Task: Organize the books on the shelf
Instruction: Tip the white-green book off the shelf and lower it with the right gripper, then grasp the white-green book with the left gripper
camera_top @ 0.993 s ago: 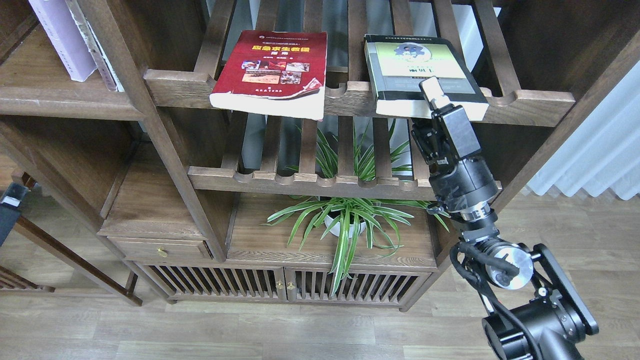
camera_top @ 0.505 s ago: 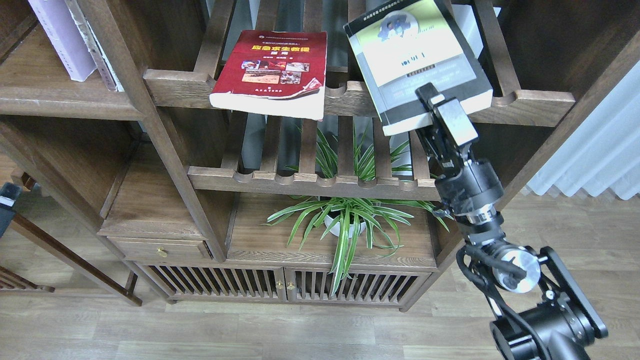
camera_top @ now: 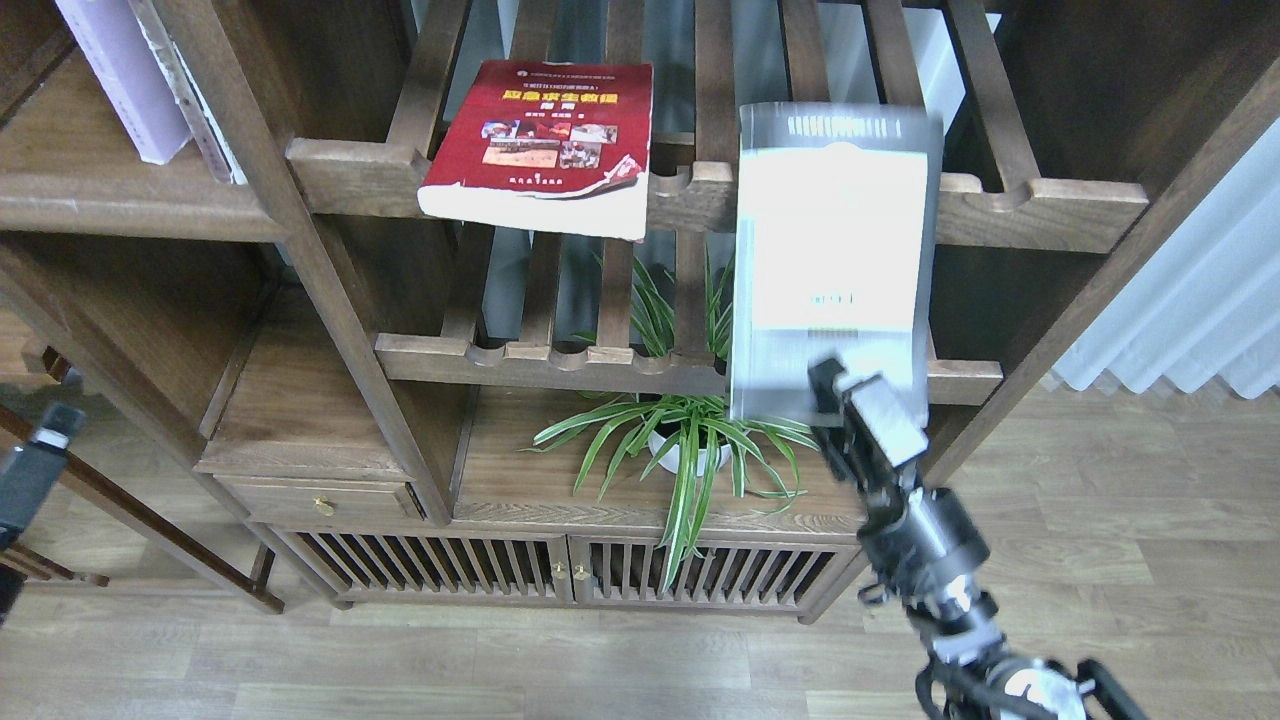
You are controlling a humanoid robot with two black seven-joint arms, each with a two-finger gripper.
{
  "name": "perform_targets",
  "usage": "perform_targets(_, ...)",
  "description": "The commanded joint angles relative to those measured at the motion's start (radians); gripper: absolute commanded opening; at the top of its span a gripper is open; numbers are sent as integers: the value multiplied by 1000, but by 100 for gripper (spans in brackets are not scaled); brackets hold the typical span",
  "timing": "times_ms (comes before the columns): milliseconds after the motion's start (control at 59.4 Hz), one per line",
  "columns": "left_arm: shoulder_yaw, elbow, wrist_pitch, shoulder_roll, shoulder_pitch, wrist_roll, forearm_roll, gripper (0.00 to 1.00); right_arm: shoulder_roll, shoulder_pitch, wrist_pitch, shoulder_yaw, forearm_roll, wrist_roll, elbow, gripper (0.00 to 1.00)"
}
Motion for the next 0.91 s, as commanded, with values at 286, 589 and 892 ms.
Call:
perform_targets(286,355,-3,0,-21,13,-12,-191,99,-13,-46,0,-98,-20,-143,-93,1)
perform_targets(589,550,-25,0,-78,3,-18,-311,99,47,64,0,-169,-43,-229,-303,2)
perform_targets(892,674,-55,0,-129,-19,-21,-316,99,93,109,0,-201,-66,-296,-416,2)
